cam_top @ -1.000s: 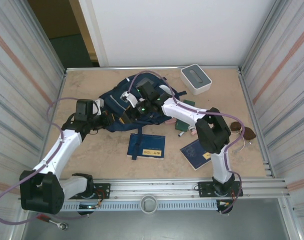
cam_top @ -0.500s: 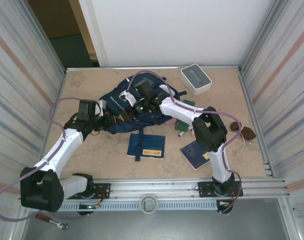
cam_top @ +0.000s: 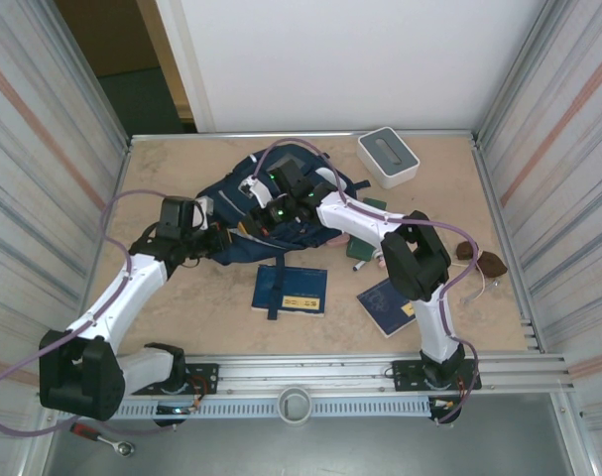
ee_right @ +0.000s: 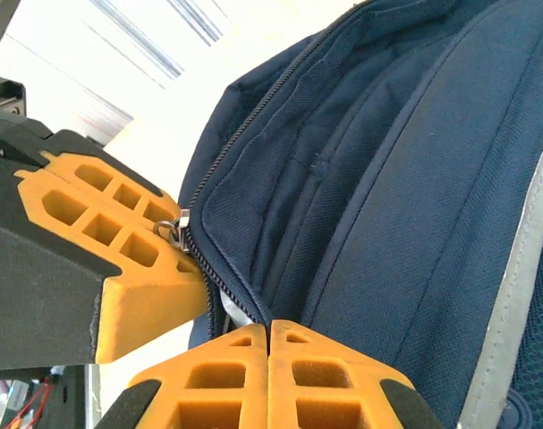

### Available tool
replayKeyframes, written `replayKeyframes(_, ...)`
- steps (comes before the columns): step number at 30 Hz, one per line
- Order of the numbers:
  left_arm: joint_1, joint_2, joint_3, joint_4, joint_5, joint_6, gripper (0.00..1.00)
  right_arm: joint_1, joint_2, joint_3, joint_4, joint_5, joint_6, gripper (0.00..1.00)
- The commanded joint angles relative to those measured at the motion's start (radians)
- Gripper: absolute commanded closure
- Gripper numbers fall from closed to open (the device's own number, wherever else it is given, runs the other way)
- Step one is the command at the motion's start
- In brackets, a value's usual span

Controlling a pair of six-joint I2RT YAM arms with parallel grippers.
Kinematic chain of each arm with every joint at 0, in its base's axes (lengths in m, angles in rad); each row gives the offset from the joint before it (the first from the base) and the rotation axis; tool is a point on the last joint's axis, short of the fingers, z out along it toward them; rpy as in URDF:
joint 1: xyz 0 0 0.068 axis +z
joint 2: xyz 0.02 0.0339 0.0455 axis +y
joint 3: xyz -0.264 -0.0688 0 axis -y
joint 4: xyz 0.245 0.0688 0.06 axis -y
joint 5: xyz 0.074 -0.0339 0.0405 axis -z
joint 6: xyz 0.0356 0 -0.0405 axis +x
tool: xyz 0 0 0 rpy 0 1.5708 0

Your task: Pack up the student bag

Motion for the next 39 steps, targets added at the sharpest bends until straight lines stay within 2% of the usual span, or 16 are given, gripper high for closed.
replayKeyframes(1, 0.029, -0.028, 0.041, -0.049, -0.142, 0.003, 1.0, -0.022, -0.063, -0.054, 0.0, 0.114, -0.027, 1.0)
replayKeyframes(7, 0.06, -0.033, 0.057, -0.073, -0.263, -0.011, 1.0, -0.002, -0.112, -0.164, -0.009, 0.18, -0.091, 1.0)
replayKeyframes(14, 0.068, -0.003, 0.048, -0.045, -0.263, -0.016, 1.0, 0.002, -0.169, -0.245, 0.055, 0.146, -0.082, 1.0)
replayKeyframes(25, 0.165, 0.009, 0.061, -0.005, -0.224, -0.034, 1.0, -0.028, -0.288, -0.332, 0.063, 0.104, -0.132, 1.0)
replayKeyframes(29, 0.207, 0.011, 0.076, 0.023, -0.179, -0.061, 1.0, -0.051, -0.328, -0.331, 0.041, 0.119, -0.15, 1.0)
replayKeyframes(34, 0.212, -0.001, 0.092, 0.01, -0.136, -0.061, 1.0, -0.071, -0.347, -0.28, -0.078, 0.127, -0.225, 1.0)
replayKeyframes(39, 0.2, -0.034, 0.086, -0.014, 0.033, -0.032, 1.0, -0.066, -0.375, -0.304, -0.118, 0.098, -0.247, 1.0)
